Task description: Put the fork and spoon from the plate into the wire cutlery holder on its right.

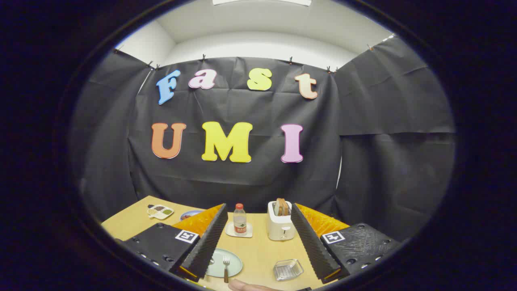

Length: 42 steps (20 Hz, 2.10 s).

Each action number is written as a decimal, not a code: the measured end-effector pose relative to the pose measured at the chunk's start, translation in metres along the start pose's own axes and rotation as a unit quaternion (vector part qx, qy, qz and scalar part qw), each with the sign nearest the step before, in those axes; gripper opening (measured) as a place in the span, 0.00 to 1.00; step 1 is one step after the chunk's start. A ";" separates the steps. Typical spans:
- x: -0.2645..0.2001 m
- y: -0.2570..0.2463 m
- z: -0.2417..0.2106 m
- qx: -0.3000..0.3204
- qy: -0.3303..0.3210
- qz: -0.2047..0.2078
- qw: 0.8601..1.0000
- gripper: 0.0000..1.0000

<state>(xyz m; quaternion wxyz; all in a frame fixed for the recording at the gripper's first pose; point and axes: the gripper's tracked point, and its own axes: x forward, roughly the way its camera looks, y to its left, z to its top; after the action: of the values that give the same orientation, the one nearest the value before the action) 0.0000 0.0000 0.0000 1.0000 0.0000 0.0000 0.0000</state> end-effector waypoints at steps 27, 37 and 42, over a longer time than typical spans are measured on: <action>0.039 0.072 -0.227 -0.064 0.238 0.058 0.968 0.91; 0.053 0.100 -0.343 -0.019 0.363 0.033 0.931 0.71; 0.056 0.112 -0.368 -0.024 0.390 0.042 0.920 0.56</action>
<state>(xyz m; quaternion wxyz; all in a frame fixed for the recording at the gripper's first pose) 0.0555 0.1123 -0.3684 0.9195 -0.0243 0.3900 0.0420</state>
